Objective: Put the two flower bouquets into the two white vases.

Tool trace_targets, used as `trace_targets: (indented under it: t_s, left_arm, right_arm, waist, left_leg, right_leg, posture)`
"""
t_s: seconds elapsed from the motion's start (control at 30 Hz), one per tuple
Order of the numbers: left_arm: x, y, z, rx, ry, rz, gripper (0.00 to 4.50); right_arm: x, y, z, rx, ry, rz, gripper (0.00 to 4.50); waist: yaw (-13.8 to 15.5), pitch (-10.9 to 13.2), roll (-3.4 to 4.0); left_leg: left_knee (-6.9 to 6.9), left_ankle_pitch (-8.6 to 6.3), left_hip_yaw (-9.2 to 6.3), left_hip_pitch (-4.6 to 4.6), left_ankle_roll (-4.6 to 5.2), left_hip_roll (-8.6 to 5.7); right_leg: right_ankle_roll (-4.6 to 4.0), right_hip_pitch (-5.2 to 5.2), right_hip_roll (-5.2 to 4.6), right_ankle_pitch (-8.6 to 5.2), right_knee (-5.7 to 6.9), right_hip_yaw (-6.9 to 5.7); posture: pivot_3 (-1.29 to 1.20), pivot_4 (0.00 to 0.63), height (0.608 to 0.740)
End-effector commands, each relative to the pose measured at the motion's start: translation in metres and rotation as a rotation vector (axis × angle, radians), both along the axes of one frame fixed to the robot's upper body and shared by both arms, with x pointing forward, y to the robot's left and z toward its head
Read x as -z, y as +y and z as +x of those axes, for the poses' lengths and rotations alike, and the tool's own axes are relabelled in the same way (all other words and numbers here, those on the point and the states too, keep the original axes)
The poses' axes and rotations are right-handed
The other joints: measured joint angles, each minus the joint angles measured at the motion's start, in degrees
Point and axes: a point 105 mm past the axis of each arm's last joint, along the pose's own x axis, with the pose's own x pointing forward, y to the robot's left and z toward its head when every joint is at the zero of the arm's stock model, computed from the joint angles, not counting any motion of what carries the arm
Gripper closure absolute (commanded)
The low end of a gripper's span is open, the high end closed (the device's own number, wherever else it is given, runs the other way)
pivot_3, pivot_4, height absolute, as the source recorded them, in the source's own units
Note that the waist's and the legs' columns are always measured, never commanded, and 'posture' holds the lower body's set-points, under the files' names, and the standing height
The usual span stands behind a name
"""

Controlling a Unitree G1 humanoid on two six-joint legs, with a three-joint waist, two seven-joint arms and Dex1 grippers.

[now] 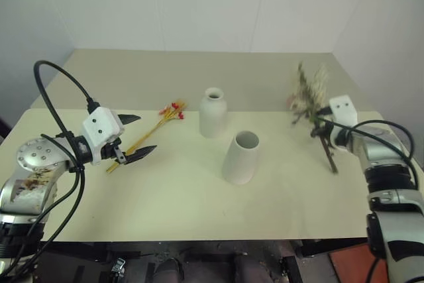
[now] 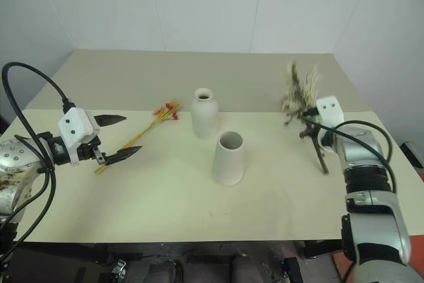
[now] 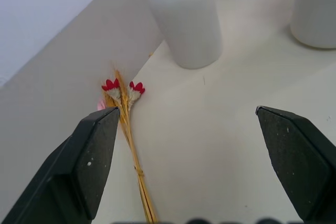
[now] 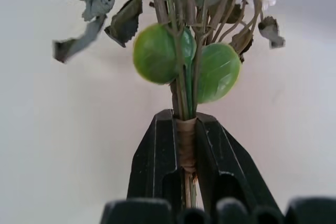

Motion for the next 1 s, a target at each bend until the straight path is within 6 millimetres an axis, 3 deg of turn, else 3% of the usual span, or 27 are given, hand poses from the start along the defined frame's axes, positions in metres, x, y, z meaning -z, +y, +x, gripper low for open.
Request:
trace_targets:
  t_s: [0.03,0.1,0.17,0.23,0.33,0.47,0.73,1.0]
  left_arm:
    - [-0.010,-0.001,0.004,0.001,-0.045,0.011,0.00]
    - [-0.011,-0.001,0.006,0.004,-0.048,0.008,0.00]
    - [-0.012,-0.001,0.007,0.009,-0.055,0.010,0.00]
    - [-0.013,-0.001,0.008,0.015,-0.064,0.011,0.00]
    - [-0.016,-0.003,0.006,0.022,-0.072,0.007,0.00]
    - [-0.015,0.002,0.001,0.003,-0.070,0.005,0.00]
    - [-0.007,0.008,-0.006,-0.046,-0.054,-0.003,0.00]
    - [-0.003,0.011,-0.013,-0.076,-0.047,-0.014,0.00]
  right_arm:
    - [-0.089,0.018,0.011,0.002,-0.477,-0.094,4.29]
    - [-0.110,0.031,0.016,0.037,-0.588,-0.046,4.29]
    - [-0.134,0.057,0.022,-0.023,-0.691,0.069,4.29]
    - [-0.155,0.087,0.022,-0.184,-0.765,0.321,4.29]
    - [-0.172,0.121,0.020,-0.376,-0.806,0.570,4.29]
    - [-0.178,0.161,0.018,-0.565,-0.796,0.687,4.29]
    - [-0.168,0.208,0.020,-0.745,-0.671,0.783,4.29]
    - [-0.178,0.232,0.013,-0.867,-0.640,0.838,4.29]
  waist:
    - [-0.3,0.0,0.02]
    - [-0.6,0.0,0.02]
    - [-1.0,0.0,0.02]
    - [-1.2,0.0,0.03]
    - [-1.1,0.0,0.05]
    - [-1.0,0.0,0.08]
    - [-1.0,0.1,0.11]
    - [-1.1,0.1,0.16]
  left_leg:
    - [0.00,0.00,0.00,0.01,0.00,0.00]
    - [-0.01,0.00,-0.03,-0.01,0.00,0.00]
    - [-0.01,0.00,-0.04,-0.02,0.00,0.01]
    - [-0.02,0.00,-0.05,0.00,0.00,0.02]
    - [-0.03,0.00,-0.06,-0.01,0.00,0.16]
    - [-0.03,0.00,-0.06,-0.01,0.00,0.23]
    - [-0.03,0.00,-0.05,-0.02,0.00,0.26]
    - [-0.07,0.00,-0.05,-0.02,0.00,0.30]
  right_leg:
    - [0.00,-0.01,0.00,0.00,0.00,0.01]
    - [0.00,0.00,0.01,0.00,0.00,0.00]
    - [-0.01,0.01,0.01,0.02,0.00,0.01]
    - [-0.03,0.01,0.02,0.03,0.02,0.00]
    - [-0.08,0.03,0.16,0.06,0.01,-0.03]
    - [-0.12,0.03,0.20,0.09,0.02,-0.06]
    - [-0.17,0.02,0.20,0.12,0.01,-0.10]
    - [-0.19,-0.03,0.26,0.12,0.02,-0.10]
  posture:
    - [0.00,0.150,0.740]
    - [0.00,0.150,0.740]
    - [0.00,0.150,0.740]
    - [0.00,0.150,0.740]
    - [0.00,0.150,0.740]
    - [0.00,0.150,0.740]
    - [0.00,0.150,0.740]
    - [0.00,0.150,0.740]
